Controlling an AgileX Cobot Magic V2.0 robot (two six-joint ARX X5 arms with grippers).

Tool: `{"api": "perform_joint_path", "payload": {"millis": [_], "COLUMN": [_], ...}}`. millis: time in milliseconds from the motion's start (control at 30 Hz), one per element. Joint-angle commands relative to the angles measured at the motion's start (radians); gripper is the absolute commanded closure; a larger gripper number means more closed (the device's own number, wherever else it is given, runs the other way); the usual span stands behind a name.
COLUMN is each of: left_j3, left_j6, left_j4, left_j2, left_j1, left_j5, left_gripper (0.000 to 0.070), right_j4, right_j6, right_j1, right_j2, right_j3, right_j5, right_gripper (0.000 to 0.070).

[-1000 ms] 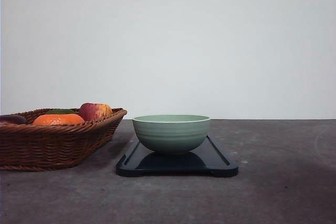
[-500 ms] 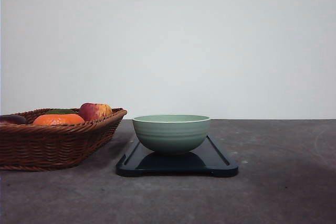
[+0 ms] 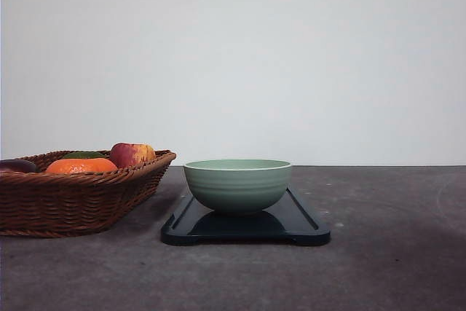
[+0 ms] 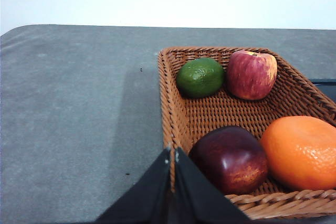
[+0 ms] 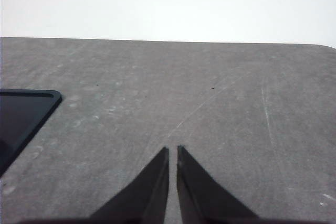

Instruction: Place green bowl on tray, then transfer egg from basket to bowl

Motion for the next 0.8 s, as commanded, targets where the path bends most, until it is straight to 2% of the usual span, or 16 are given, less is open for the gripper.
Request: {"api": "perform_joint_path", "payload": {"millis": [0, 767], "left_j3": [-0.019, -0.019], "left_j6": [0.003, 0.003], "left_j4": [-0.005, -0.005], "left_j2": [-0.002, -0.002], "left_j1": [0.002, 0.002], "left_j5": [-0.002, -0.002], "left_gripper": [0.0700, 0.0700], "right_j4": [0.011, 0.011], "right_j6": [0.012, 0.012], "right_j1": [-0.001, -0.001], "right_j2": [0.001, 0.001], "right_j3": [-0.004, -0.004], "right_j5": [0.001, 0.001], "right_gripper": [0.0680, 0.0680]}}
